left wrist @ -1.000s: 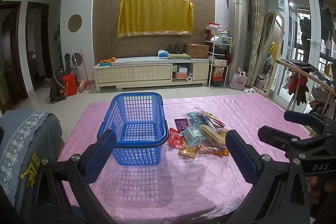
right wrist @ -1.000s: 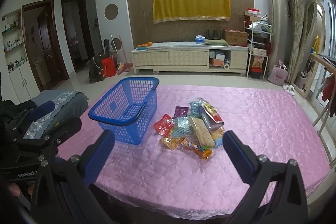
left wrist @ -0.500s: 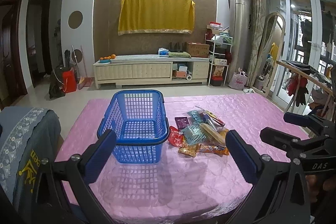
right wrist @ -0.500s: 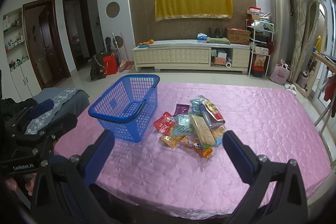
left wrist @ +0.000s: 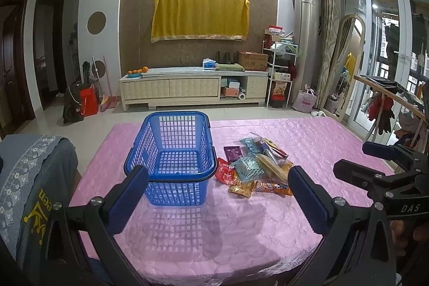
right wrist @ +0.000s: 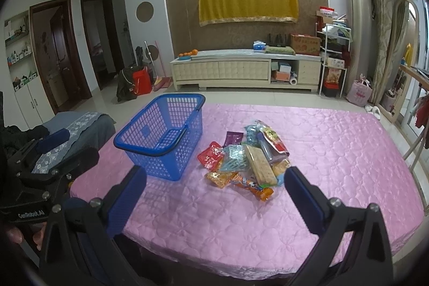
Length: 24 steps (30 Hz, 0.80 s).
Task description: Organize snacks
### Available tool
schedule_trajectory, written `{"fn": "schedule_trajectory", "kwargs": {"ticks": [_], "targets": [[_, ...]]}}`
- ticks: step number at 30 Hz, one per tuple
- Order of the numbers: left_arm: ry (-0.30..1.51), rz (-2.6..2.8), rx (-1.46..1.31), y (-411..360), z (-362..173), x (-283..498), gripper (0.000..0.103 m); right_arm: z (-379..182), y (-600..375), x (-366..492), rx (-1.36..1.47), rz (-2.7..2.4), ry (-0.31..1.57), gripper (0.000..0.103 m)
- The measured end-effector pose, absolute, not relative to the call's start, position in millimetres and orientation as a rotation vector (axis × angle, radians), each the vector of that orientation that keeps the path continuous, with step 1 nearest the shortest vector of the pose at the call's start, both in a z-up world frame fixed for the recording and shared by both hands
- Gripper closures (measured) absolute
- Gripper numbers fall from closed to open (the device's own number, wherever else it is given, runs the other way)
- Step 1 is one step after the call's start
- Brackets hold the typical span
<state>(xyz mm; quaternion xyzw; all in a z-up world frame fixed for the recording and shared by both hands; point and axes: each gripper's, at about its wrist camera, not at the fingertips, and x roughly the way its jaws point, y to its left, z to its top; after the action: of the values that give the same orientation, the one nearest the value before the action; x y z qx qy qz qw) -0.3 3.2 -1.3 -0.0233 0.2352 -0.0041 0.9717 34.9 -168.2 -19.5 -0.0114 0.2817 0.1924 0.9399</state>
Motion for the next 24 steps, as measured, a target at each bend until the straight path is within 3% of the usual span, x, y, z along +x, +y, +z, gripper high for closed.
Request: {"fn": "schedule_trajectory", "kwargs": {"ticks": [24], "targets": [[0.515, -0.05, -0.023, -8.8, 5.5, 29.8, 0.0, -14.9, -179.7, 60.6, -0.039, 0.379, 0.571, 0.0]]}}
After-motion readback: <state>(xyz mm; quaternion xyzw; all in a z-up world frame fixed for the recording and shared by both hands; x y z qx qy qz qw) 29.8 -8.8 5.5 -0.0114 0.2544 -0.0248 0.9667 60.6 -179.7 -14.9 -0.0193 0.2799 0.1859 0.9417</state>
